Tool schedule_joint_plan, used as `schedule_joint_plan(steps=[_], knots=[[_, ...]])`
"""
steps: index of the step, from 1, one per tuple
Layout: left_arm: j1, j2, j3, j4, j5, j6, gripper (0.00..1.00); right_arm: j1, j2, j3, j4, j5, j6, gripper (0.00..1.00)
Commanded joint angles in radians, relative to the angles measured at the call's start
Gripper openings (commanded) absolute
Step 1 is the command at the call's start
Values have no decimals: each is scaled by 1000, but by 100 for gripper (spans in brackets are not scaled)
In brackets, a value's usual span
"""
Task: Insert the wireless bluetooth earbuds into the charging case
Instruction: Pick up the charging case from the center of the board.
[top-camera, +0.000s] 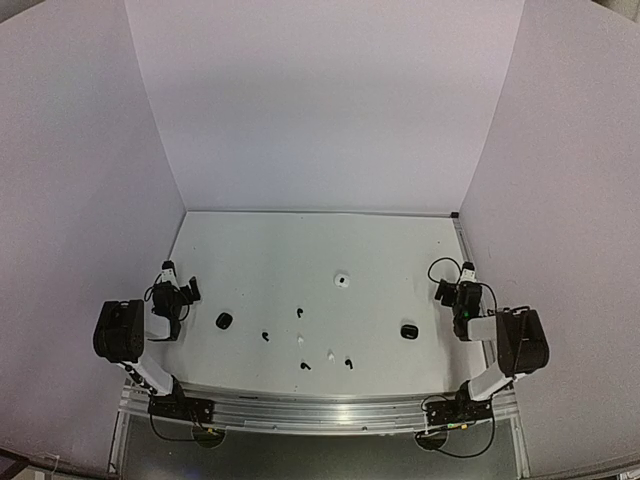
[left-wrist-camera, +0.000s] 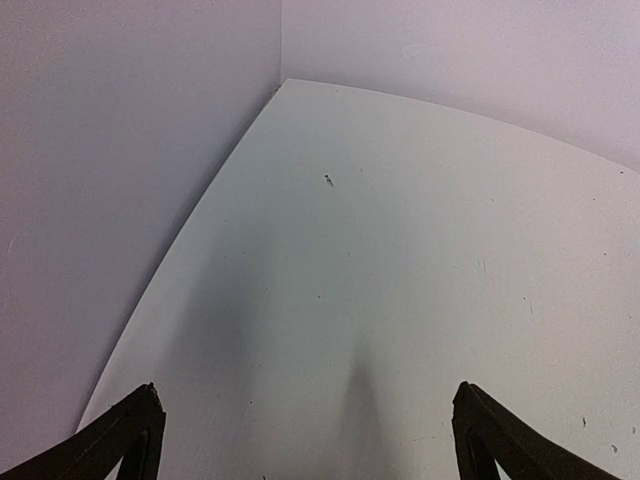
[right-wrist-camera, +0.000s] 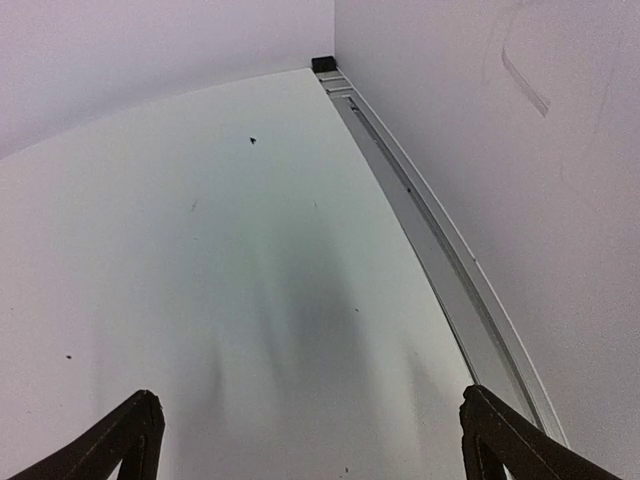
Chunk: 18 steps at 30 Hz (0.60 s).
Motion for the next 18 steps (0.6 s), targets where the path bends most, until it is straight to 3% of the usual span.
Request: schedule_joint_plan(steps=[1,4,7,9,14,18], knots=[[1,-31,4,35,-14,1,100,1,-107,121,-201,-147,-53,98],[1,-72,16,-14,11,9,100,3,-127,209,-322,-301,-47,98],[0,-201,123,-311,197,96,100,64,-119,310,-430,-429,-83,98],[-1,-250,197,-420,268,58,100,139,-97,374,-485,-474,-159,98],[-44,-294,308,-426,383,-54,100,338,78,602,-658,-745,-385,97],[-185,-263,418,-584,446,-14,100,442,245,788,-795,-766,-547,96]])
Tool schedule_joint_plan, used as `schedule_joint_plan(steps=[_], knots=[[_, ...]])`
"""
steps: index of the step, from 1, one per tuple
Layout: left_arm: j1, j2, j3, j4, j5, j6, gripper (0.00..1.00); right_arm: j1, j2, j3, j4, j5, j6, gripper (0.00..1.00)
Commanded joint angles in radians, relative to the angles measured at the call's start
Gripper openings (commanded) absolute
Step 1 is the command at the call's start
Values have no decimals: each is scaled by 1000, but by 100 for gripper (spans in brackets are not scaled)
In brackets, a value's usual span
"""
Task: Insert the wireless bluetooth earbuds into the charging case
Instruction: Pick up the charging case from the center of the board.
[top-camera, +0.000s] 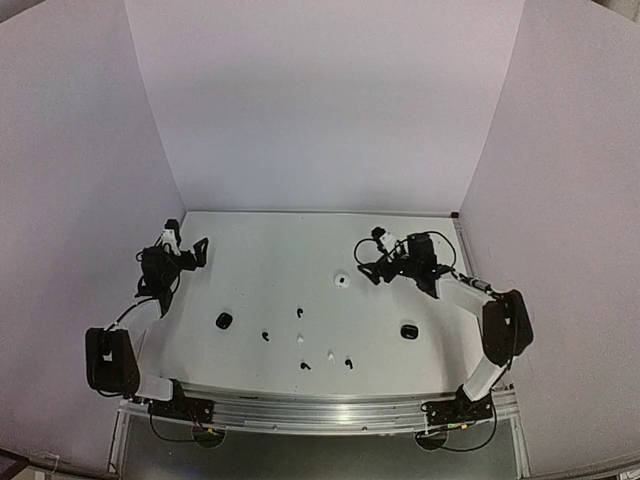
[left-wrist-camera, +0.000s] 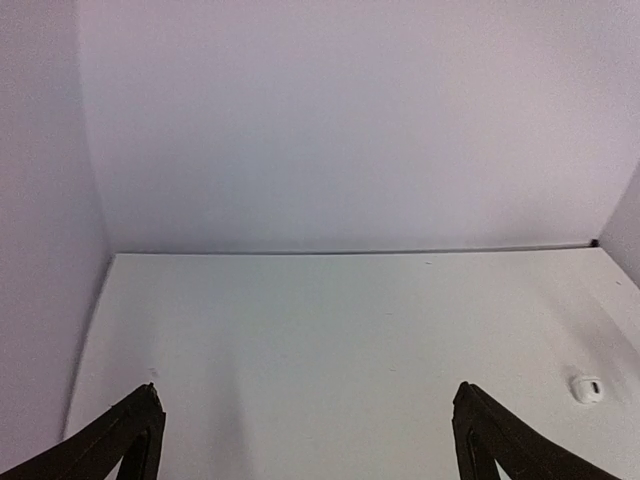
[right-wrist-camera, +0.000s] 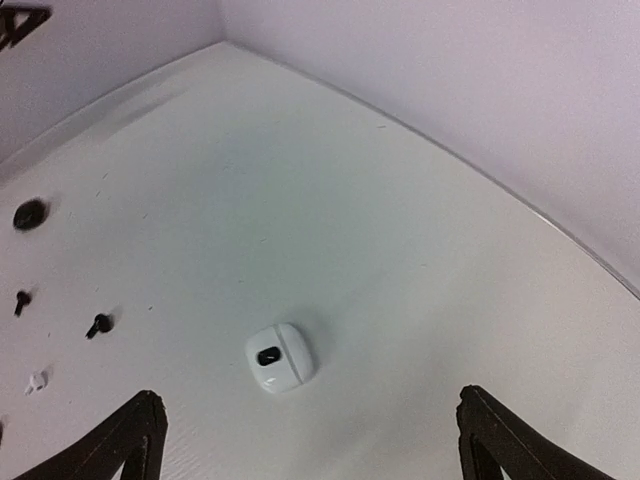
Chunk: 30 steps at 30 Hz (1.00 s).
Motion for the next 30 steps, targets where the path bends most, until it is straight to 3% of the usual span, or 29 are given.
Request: schedule_joint_plan(steps=[1,7,12,17,30], knots=[[-161,24,117,-218,169,17,100,97,180,175,-234,-145,-260,96],[-215,43,101,-159,468,-38,100,125,386,383,-363,-152,-407,95],[-237,61,99,-157,452,-7,100,125,517,530,-480,-114,-466,95],[-245,74,105,-164,451,10,100,125,558,549,-498,-82,-488,94],[-254,118,134,-172,444,12,100,125,643,605,-502,-16,-420,70]])
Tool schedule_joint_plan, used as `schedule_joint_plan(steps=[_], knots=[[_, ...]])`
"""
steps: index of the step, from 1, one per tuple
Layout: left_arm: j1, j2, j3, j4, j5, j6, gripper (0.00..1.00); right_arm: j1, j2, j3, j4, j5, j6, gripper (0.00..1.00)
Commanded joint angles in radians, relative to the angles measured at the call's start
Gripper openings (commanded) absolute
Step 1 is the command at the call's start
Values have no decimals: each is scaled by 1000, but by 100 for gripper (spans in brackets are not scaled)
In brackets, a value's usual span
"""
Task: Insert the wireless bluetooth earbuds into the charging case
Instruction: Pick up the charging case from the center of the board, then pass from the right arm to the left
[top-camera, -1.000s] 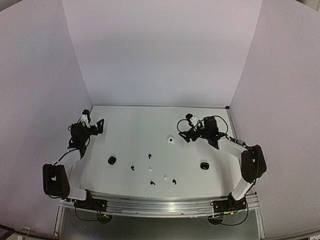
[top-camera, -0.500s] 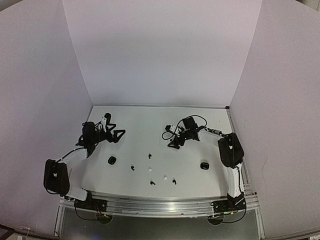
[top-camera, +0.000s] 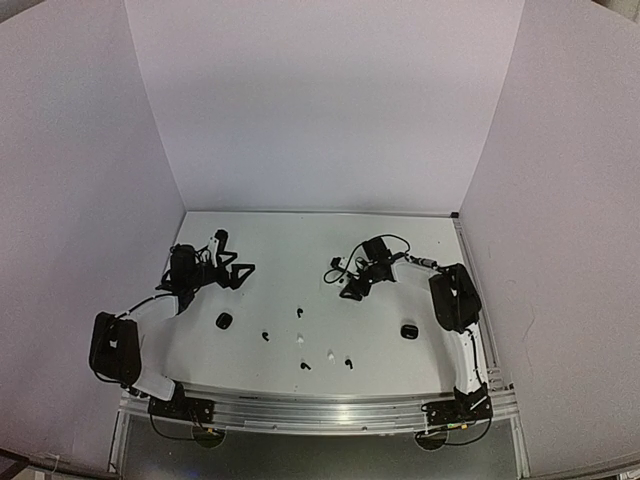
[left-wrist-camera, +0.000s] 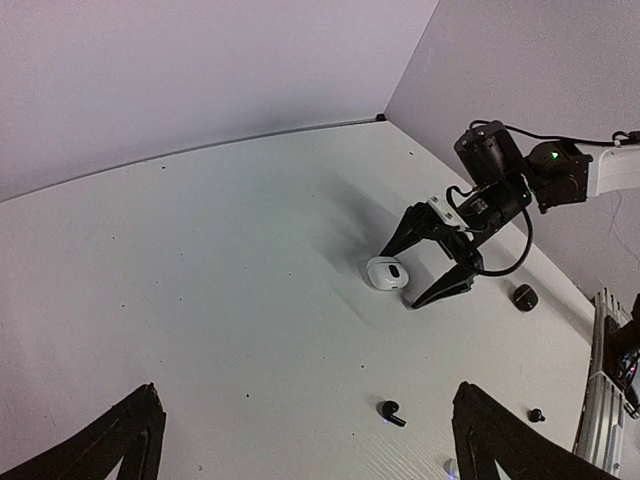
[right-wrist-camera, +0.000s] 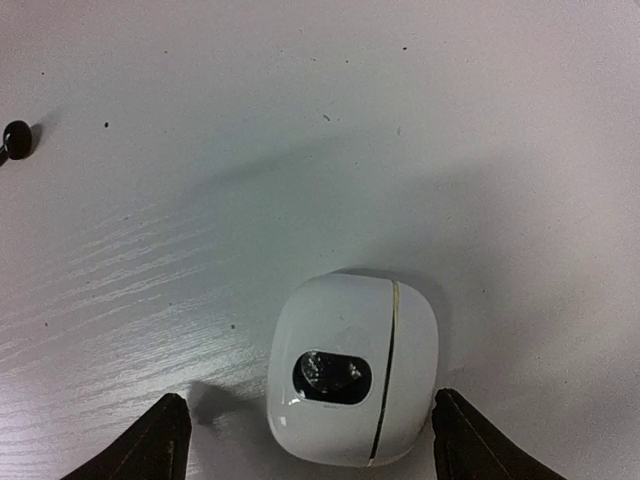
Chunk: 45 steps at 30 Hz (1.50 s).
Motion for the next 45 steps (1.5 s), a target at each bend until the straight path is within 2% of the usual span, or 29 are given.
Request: schedule_joint_plan(steps=[1,4,7,11,15,22,25,28,31,33,36,39,45], knots=[[-4,10,48,-4,15,12,100,0,44,59,-21,28,23,69],[-4,7,46,-4,13,15,99,0,52,72,-21,29,28,67],[-5,7,45,-4,15,19,100,0,55,80,-22,41,26,58],[-5,8,48,-4,21,26,100,-1,54,83,-27,36,12,40],[-5,10,61,-16,31,29,100,0,35,87,-31,15,-1,17],[-4,7,152,-125,97,51,100,73,-124,97,6,102,-44,10],[-4,10,225,-221,165,84,100,148,-225,52,171,173,-69,7],[-5,15,301,-314,284,131,98,215,-305,-26,459,233,-108,0],[-5,21,359,-401,380,171,89,273,-323,-47,650,300,-165,0],[-6,27,401,-460,417,205,80,314,-312,-25,695,335,-216,0],[-7,34,453,-518,471,243,71,360,-293,5,744,355,-290,0],[-16,31,486,-537,494,266,68,385,-272,30,804,381,-331,0],[-38,26,497,-533,496,274,63,420,-240,81,820,394,-373,0]])
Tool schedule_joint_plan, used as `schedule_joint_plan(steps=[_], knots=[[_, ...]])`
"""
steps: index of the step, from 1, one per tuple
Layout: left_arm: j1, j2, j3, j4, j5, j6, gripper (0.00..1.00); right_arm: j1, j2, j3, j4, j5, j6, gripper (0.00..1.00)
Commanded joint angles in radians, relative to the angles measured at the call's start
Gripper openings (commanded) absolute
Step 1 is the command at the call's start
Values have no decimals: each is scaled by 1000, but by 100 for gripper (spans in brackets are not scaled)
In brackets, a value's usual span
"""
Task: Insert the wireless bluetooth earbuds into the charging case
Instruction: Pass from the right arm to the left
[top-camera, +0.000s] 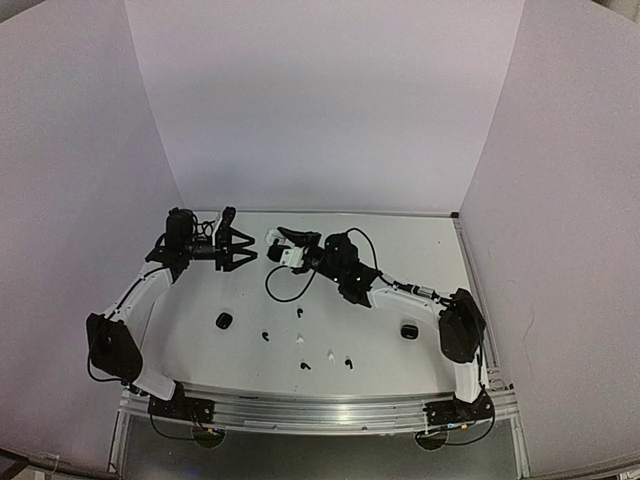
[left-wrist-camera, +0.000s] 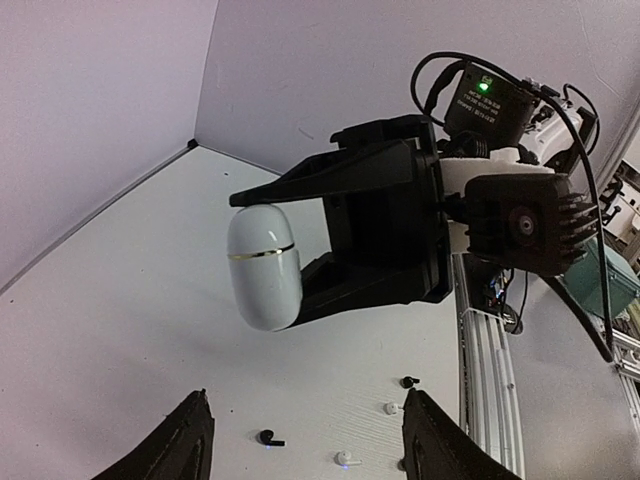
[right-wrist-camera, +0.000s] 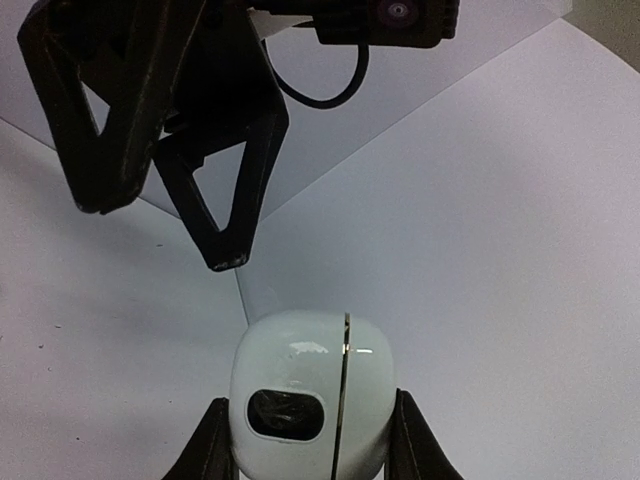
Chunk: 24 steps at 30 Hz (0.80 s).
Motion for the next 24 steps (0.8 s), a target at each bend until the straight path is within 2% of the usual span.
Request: schedule_joint_plan(steps=[1,9,20,24], knots=[[-19,2,44,-33,38,37,61,21,31,68,77,42,-73,0],[-47,-1,50,67,-63,-98,49,46,42,80,76,52,-113,0],[-59,4,66,35,-85,-98,37,60,45,79,71,32,-140,0],[-63,5,68,32,-80,-90,29,61,47,83,61,22,-141,0]])
